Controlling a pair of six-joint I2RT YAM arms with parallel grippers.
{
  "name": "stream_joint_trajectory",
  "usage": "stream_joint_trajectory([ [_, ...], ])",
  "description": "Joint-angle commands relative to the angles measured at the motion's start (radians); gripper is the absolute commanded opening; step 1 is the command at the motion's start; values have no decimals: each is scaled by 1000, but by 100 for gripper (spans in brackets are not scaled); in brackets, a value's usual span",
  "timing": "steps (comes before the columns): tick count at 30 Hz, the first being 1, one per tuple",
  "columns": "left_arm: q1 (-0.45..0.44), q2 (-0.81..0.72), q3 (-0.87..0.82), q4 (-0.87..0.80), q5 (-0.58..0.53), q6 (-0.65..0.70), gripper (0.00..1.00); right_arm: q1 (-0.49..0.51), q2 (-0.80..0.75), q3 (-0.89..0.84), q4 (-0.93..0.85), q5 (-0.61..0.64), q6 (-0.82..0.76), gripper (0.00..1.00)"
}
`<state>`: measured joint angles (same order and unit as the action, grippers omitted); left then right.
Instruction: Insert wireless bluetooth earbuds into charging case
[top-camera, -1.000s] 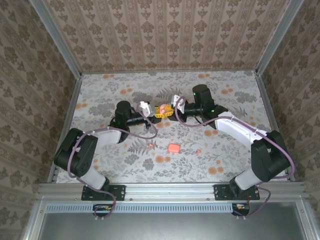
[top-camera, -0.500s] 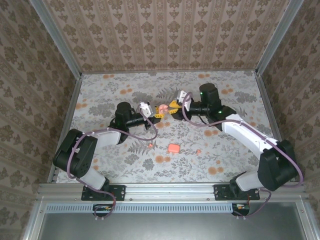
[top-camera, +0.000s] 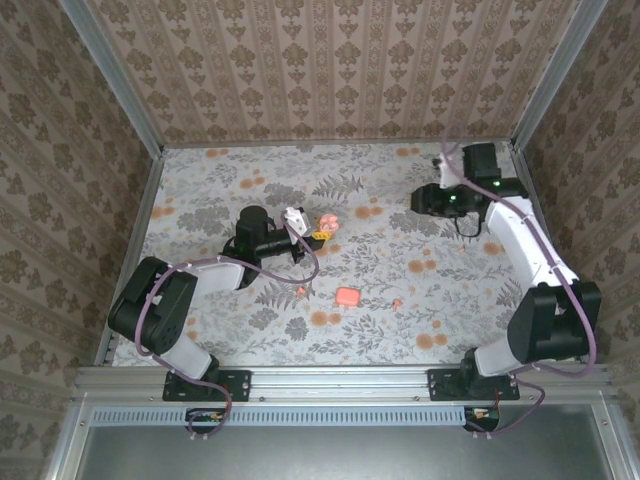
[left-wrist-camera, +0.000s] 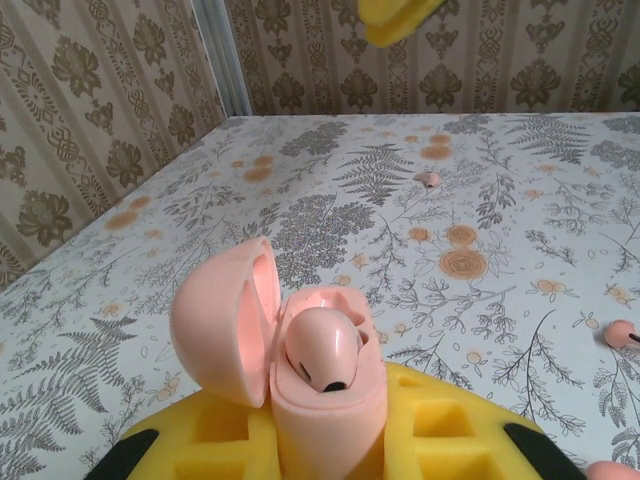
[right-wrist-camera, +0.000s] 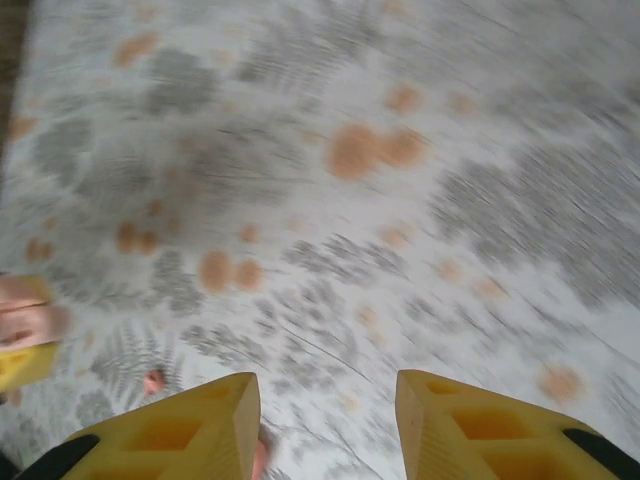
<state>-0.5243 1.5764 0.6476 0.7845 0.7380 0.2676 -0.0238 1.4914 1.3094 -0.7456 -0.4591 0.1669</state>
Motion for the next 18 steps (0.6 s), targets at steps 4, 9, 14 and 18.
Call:
stream_joint_trajectory([
  [4, -16, 11, 15, -28, -11, 27, 13, -131, 120, 97, -304, 216, 101, 44],
  [9, -19, 25, 20, -27, -10, 17, 13, -155, 267, 143, -346, 304, 89, 46],
  [14, -19, 35, 24, -24, -9, 9, 13, -157, 400, 180, -336, 339, 99, 47],
  [18, -19, 36, 24, -25, -4, 0, 13, -159, 468, 204, -317, 382, 98, 48],
])
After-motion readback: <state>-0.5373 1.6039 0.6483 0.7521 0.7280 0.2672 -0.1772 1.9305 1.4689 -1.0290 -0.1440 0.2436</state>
